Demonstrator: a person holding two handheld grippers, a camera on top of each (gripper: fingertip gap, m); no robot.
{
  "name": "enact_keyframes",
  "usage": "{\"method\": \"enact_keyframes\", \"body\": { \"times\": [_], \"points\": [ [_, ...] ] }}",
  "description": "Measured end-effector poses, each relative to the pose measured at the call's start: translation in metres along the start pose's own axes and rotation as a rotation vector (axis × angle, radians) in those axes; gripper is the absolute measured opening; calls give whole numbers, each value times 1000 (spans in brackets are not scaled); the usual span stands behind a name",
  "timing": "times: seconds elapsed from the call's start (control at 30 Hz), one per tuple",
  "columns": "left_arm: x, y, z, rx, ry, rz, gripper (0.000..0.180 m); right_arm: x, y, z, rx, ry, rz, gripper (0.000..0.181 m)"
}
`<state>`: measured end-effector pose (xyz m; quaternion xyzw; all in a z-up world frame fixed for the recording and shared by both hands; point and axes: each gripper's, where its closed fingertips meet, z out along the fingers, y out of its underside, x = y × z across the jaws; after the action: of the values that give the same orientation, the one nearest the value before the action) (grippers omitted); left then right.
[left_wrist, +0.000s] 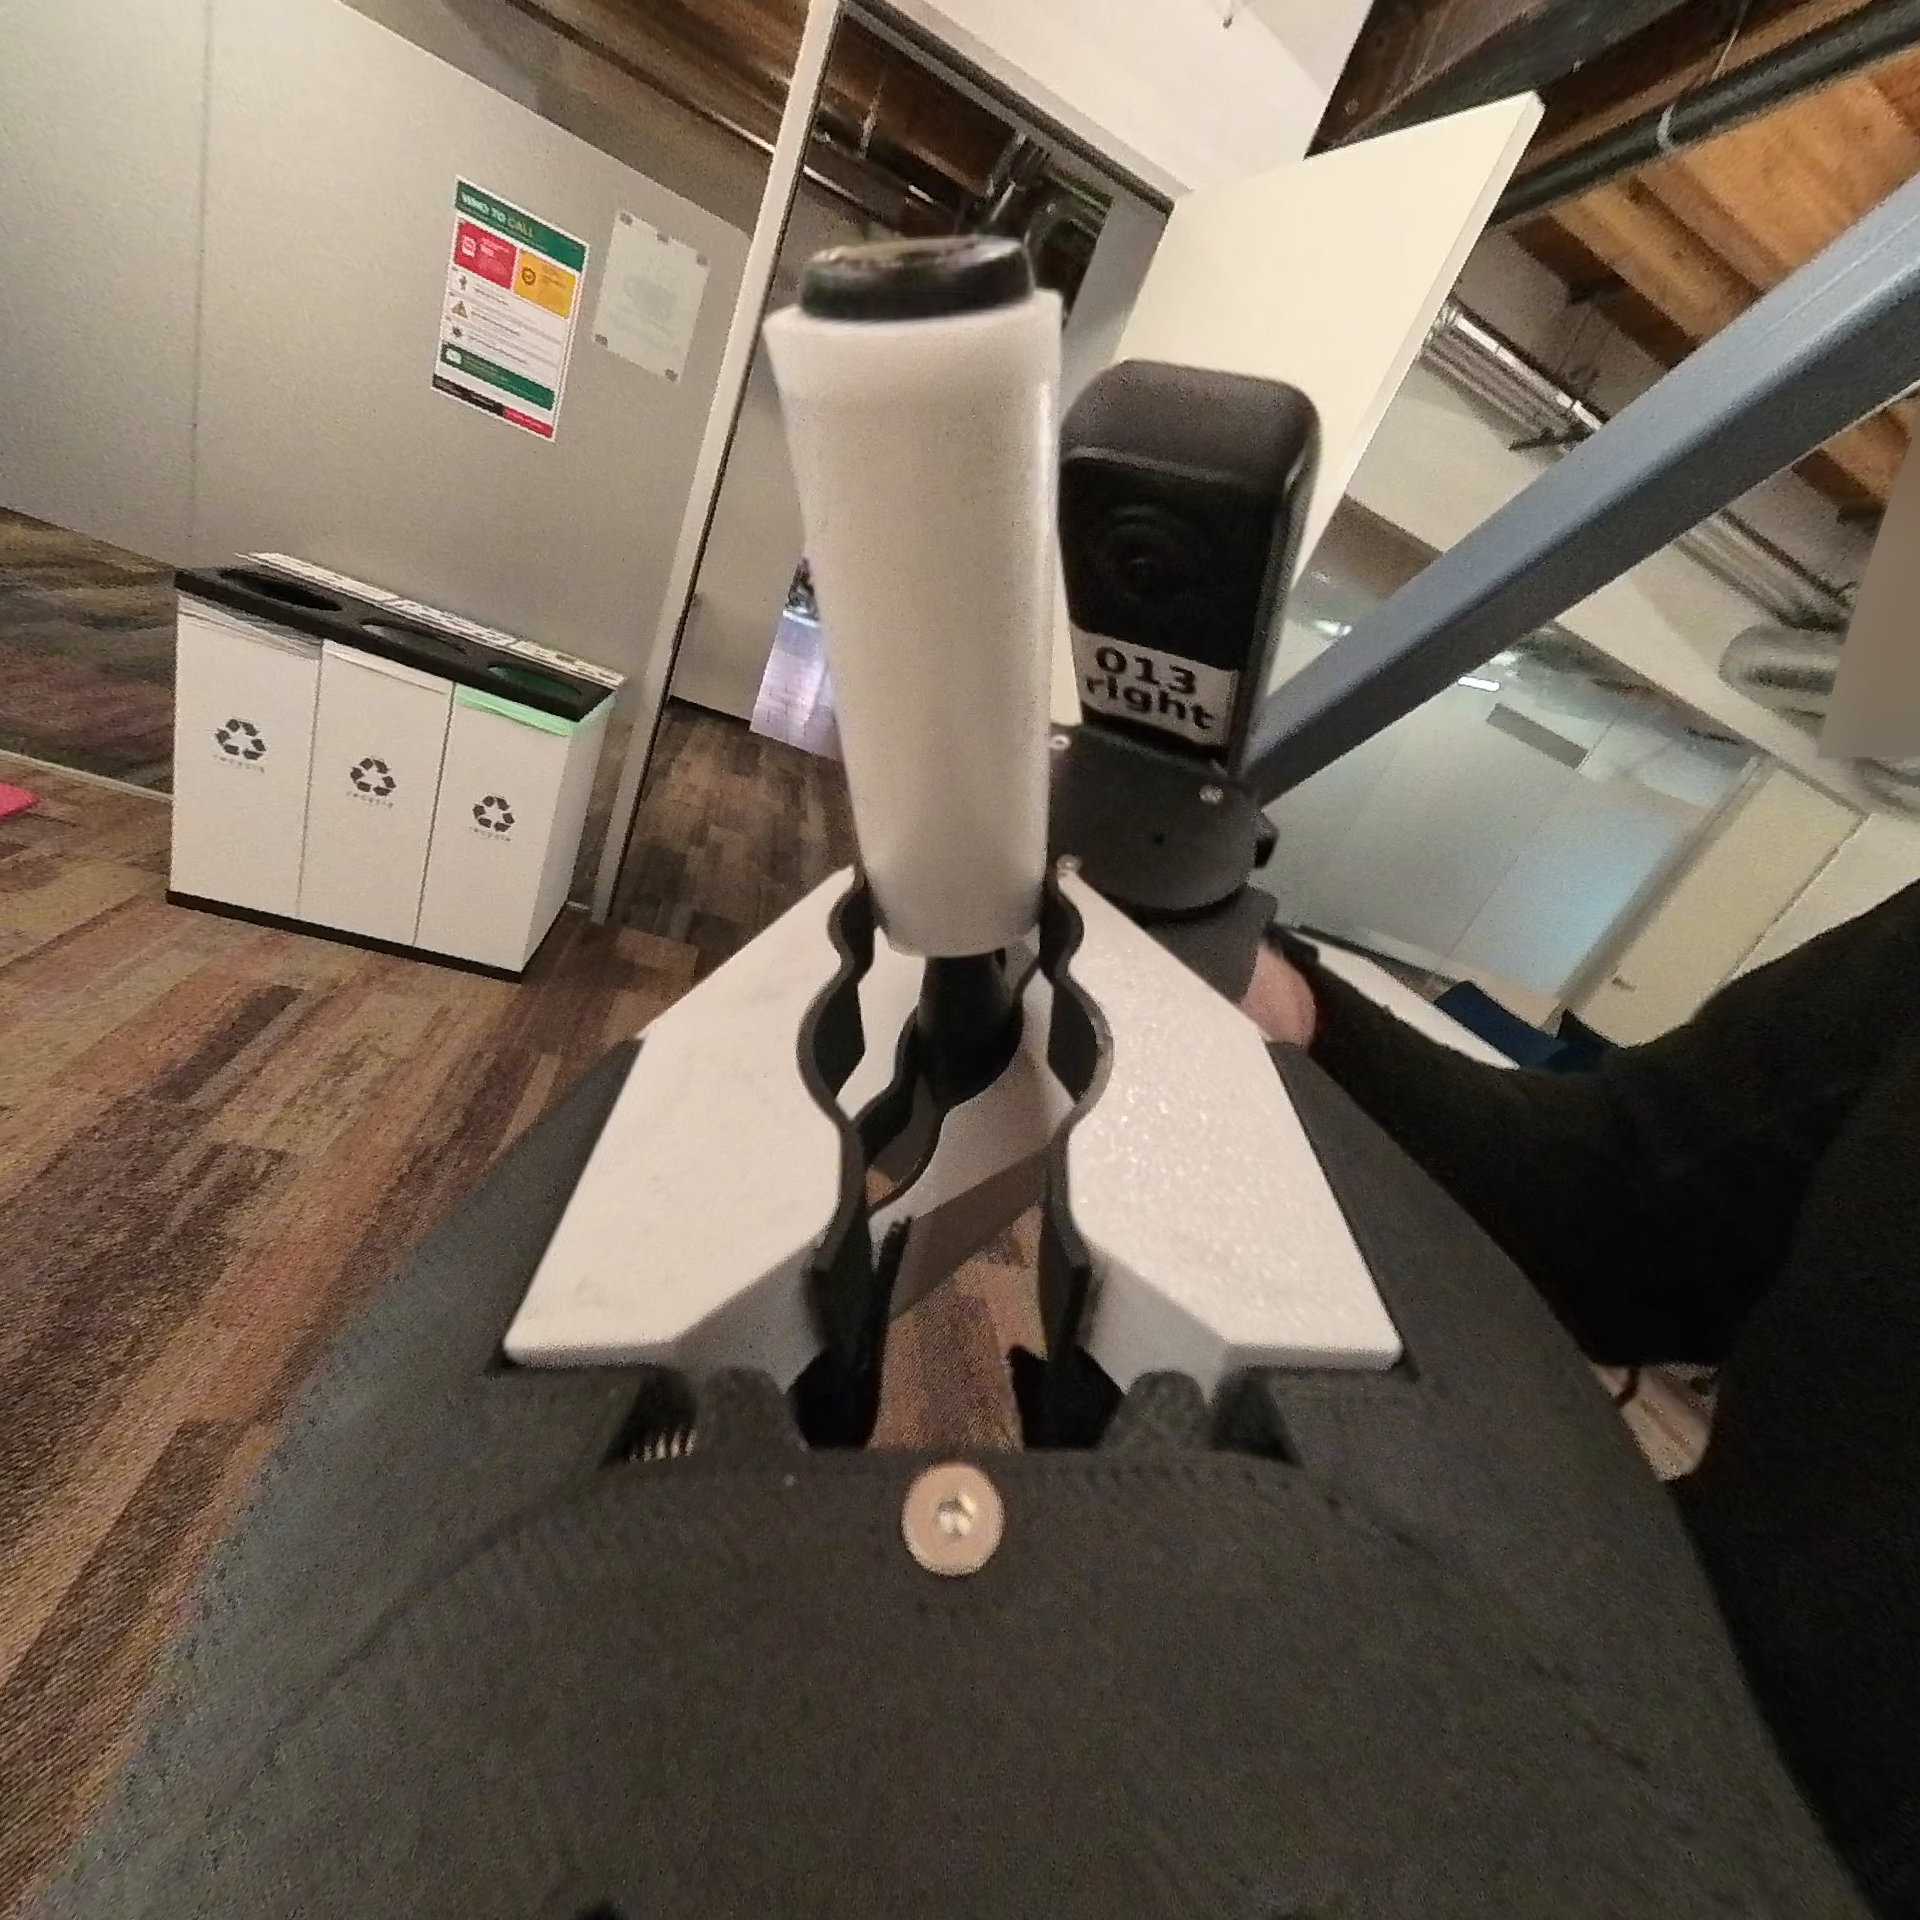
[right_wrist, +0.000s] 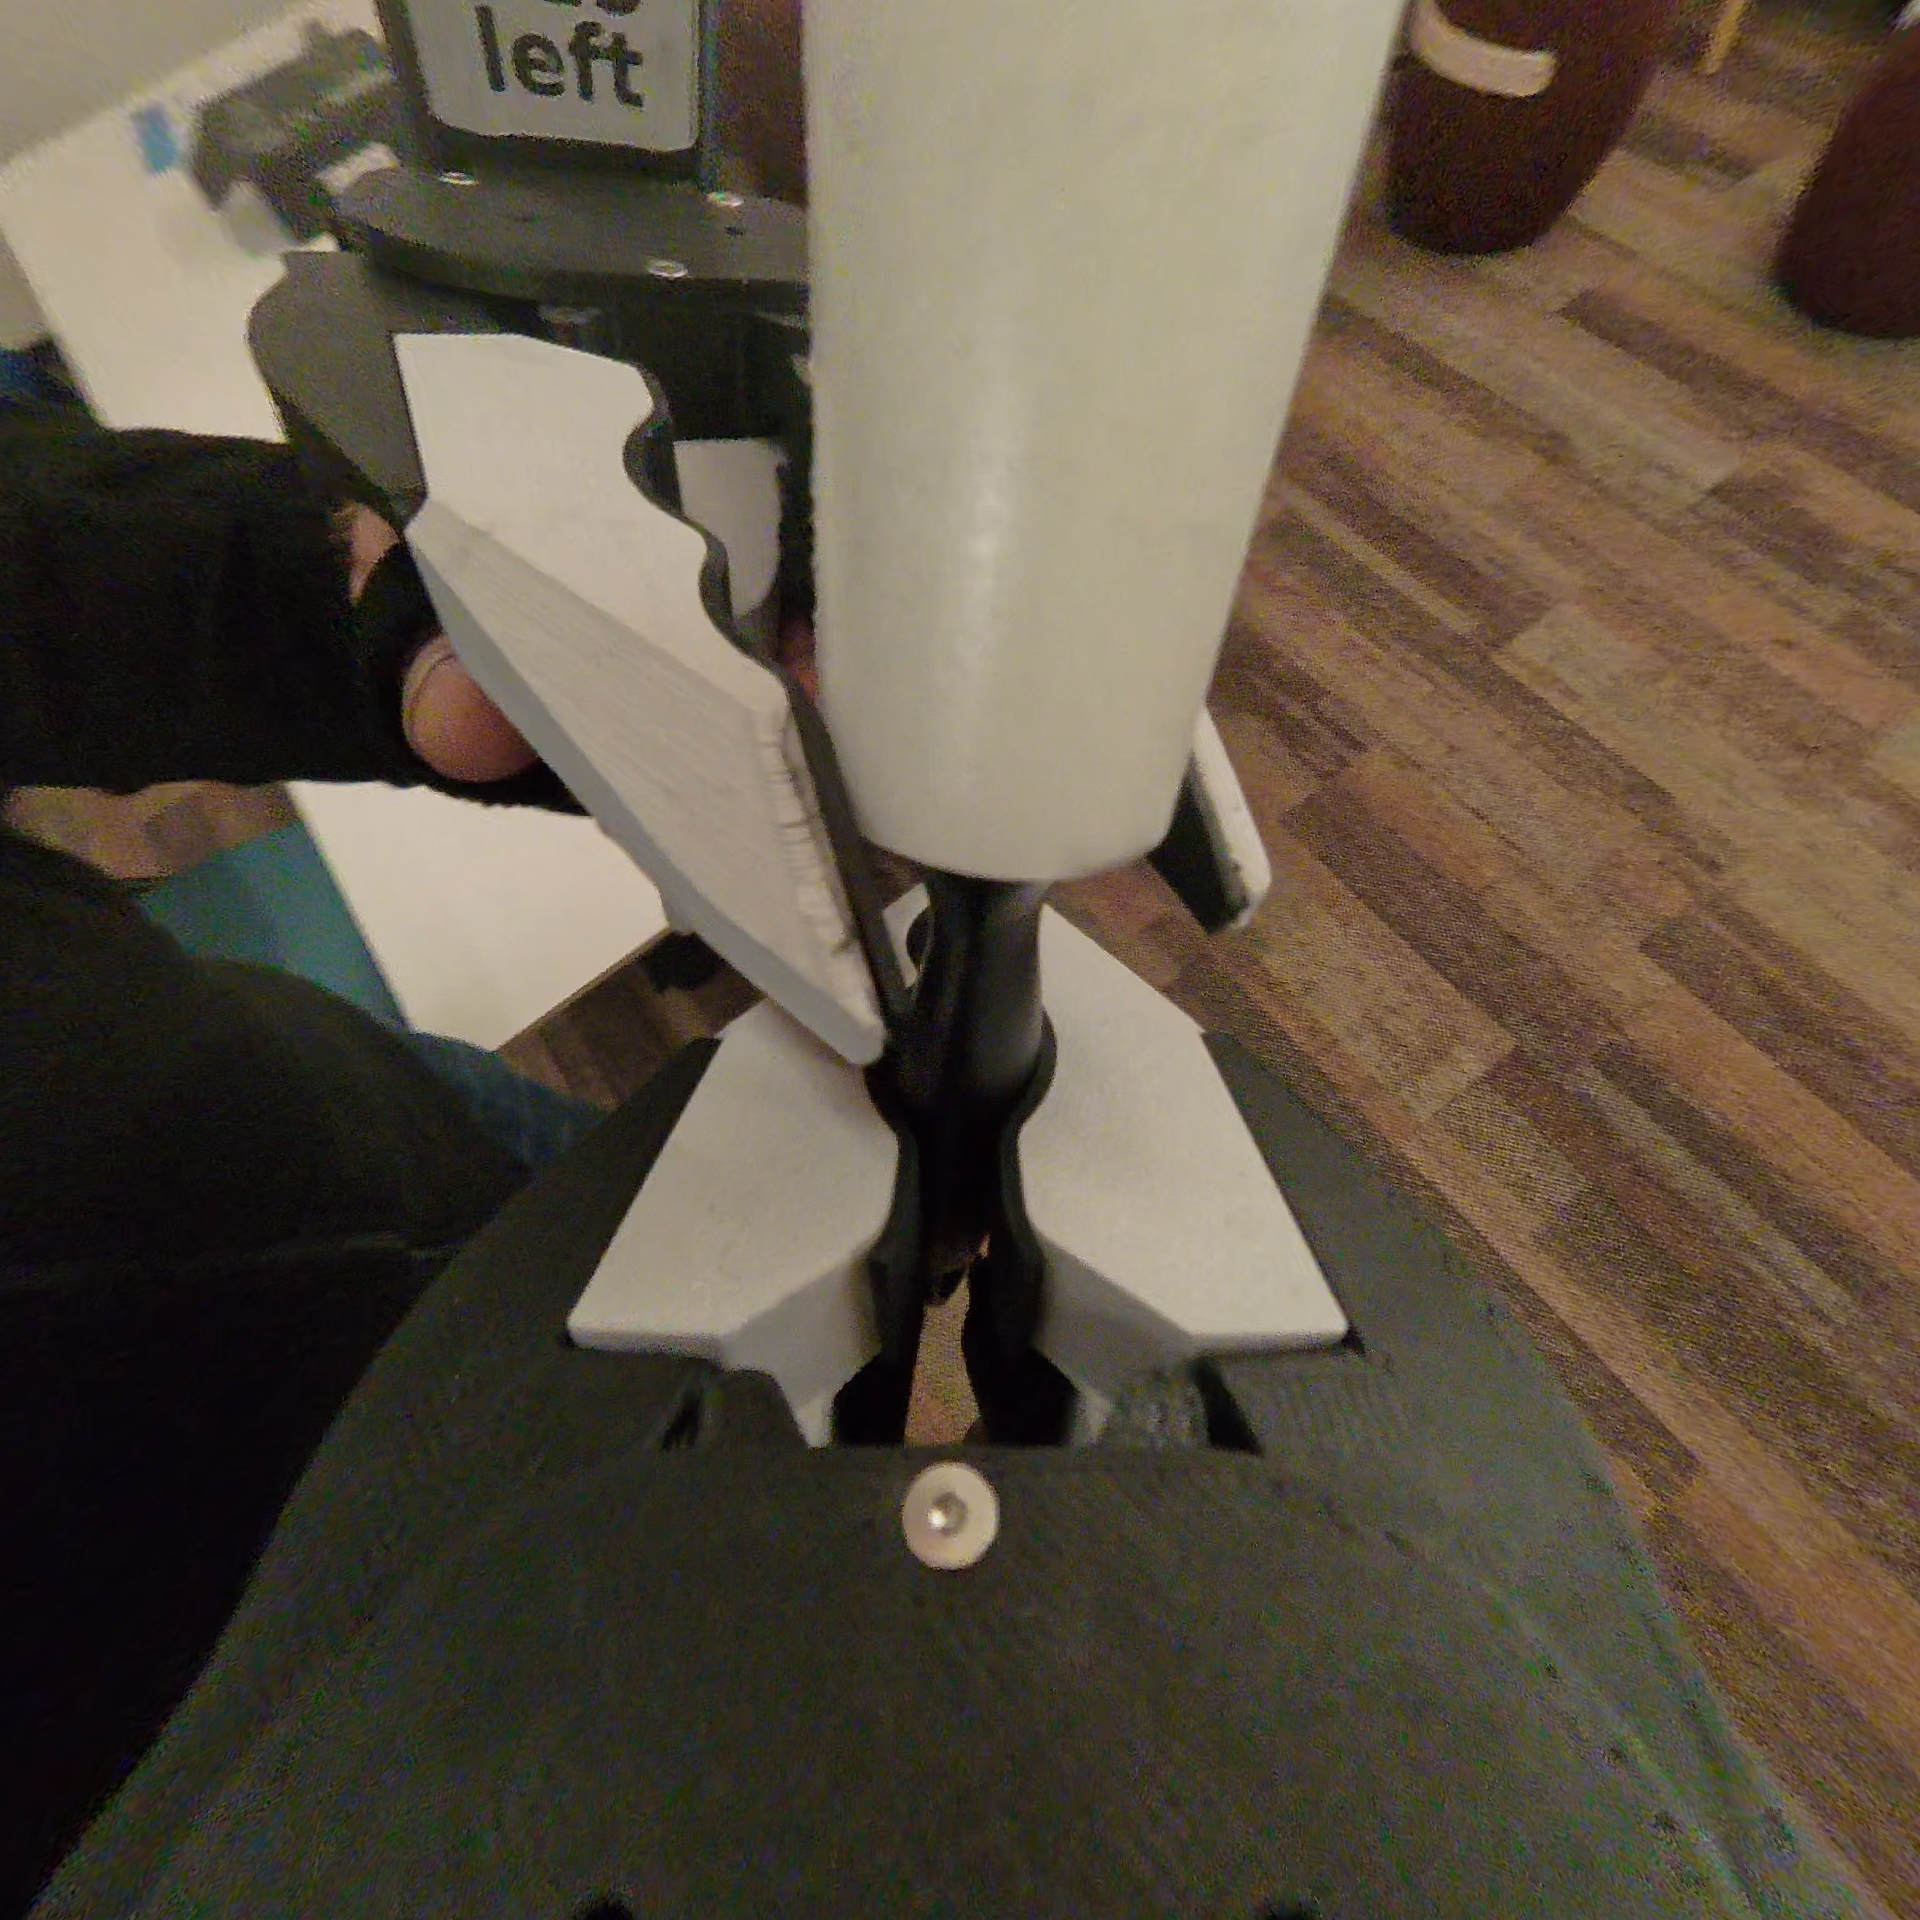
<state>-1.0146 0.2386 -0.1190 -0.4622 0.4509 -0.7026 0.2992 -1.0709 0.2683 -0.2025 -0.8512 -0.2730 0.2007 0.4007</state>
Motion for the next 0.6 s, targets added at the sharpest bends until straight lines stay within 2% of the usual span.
{"method": "enact_keyframes", "body": {
  "times": [0.13, 0.2, 0.4, 0.5, 0.6],
  "points": [
    [-3, 1, -4, -47, -37, 25, 32, -5, -4, -8, 34, -110, 48, 1],
    [0, -2, -7, -50, -37, 44, 53, 2, -2, -12, 22, -70, 32, 1],
    [-1, -19, -26, 0, -54, -25, 65, 12, 2, -16, -10, 8, -22, 0],
    [-7, -26, -26, 17, -98, -64, 64, 16, 5, -12, -66, 86, -86, 0],
    [-6, -27, -24, 43, -96, -111, 51, 16, 5, -6, -97, 128, -128, 0]
  ]
}}
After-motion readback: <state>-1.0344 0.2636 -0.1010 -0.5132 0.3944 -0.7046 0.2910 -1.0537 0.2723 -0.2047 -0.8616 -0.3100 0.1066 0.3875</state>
